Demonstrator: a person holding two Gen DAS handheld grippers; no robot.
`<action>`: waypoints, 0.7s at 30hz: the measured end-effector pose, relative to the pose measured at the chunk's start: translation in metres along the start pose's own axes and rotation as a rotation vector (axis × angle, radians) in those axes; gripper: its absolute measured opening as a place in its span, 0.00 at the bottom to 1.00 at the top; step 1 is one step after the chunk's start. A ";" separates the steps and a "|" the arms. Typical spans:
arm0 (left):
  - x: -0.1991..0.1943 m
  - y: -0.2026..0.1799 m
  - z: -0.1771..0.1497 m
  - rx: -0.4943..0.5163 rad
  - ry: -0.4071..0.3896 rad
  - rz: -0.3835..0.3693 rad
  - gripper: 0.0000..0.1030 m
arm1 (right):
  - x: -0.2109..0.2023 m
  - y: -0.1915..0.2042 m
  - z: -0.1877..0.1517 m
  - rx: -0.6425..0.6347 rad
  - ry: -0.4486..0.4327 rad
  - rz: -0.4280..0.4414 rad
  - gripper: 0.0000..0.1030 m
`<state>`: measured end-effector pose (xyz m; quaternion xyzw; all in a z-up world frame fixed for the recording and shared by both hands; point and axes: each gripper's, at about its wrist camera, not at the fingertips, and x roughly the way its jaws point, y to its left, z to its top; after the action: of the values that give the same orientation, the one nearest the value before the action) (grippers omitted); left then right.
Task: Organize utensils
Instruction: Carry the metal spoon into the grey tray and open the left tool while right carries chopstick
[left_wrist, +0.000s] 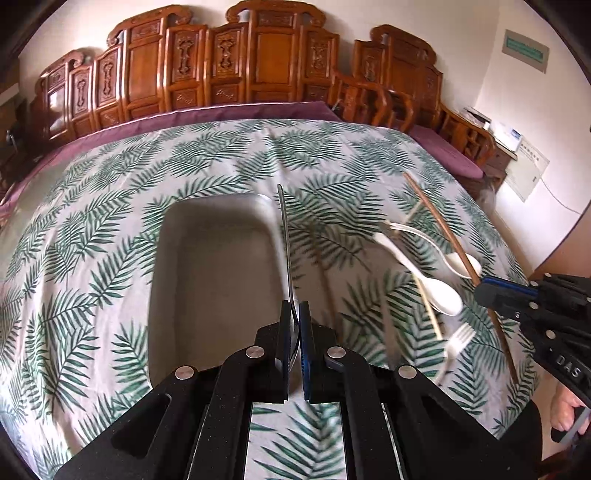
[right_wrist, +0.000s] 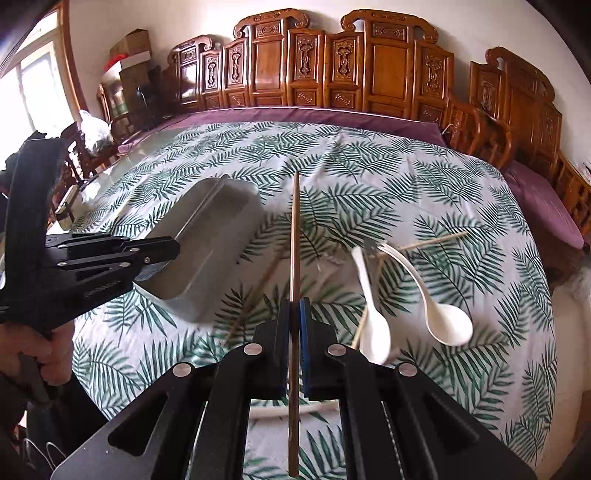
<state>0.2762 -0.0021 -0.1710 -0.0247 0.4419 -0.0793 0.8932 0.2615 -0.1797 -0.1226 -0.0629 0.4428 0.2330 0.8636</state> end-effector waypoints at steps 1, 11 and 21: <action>0.001 0.005 0.000 -0.007 0.002 0.001 0.03 | 0.002 0.001 0.002 -0.001 0.003 0.001 0.06; 0.024 0.036 0.006 -0.050 0.025 0.002 0.04 | 0.029 0.032 0.025 -0.027 0.019 0.027 0.06; 0.023 0.055 0.007 -0.056 0.023 -0.027 0.04 | 0.057 0.056 0.041 -0.033 0.042 0.051 0.06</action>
<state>0.3021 0.0478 -0.1912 -0.0547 0.4538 -0.0790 0.8859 0.2946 -0.0972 -0.1377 -0.0709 0.4582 0.2609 0.8467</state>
